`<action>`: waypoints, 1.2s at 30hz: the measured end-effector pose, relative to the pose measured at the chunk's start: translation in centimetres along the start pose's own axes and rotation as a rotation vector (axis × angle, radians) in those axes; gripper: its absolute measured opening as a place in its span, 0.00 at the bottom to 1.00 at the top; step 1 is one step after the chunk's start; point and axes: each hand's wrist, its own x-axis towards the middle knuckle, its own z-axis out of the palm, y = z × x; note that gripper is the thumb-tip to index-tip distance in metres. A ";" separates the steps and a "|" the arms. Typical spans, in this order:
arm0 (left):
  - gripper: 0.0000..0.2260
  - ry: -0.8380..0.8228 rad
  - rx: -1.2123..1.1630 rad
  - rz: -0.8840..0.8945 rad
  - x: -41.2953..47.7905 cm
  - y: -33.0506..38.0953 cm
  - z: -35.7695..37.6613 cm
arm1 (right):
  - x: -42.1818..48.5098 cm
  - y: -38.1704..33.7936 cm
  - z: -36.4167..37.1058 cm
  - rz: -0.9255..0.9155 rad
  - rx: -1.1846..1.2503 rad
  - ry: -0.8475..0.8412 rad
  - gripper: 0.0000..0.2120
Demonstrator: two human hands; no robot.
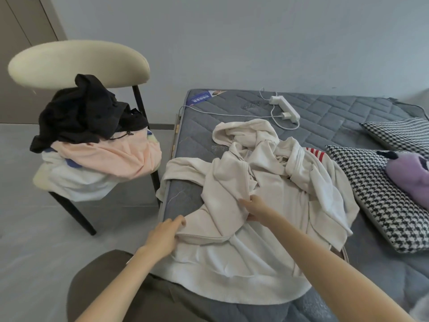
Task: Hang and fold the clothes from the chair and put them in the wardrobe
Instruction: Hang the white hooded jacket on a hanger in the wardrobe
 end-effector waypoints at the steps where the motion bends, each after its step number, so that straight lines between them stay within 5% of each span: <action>1: 0.17 0.035 -0.018 0.016 -0.4 0.2 -0.1 | 0.0 0.4 0.1 -0.010 0.013 0.031 0.15; 7: 0.14 0.012 -0.390 0.185 -1.3 5.0 -3.9 | -2.5 -3.3 -1.7 -0.301 0.171 0.335 0.06; 10: 0.13 -0.198 -0.546 0.240 -2.1 9.6 -4.9 | -3.0 -5.0 -4.4 -0.378 0.188 0.419 0.10; 13: 0.19 -0.503 -0.712 0.198 -2.5 11.9 -3.1 | -3.3 -4.7 -6.4 -0.283 0.185 0.313 0.12; 22: 0.18 -0.046 -0.426 -0.015 2.0 6.7 2.2 | -2.4 -0.1 -7.3 -0.139 0.068 0.166 0.22; 29: 0.26 0.012 -0.693 -0.187 3.0 7.1 4.5 | -2.0 3.0 -4.7 -0.230 -0.248 0.179 0.13; 36: 0.11 -0.073 -0.641 -0.135 1.4 6.6 3.2 | -4.9 1.4 -2.8 -0.442 -0.292 0.207 0.15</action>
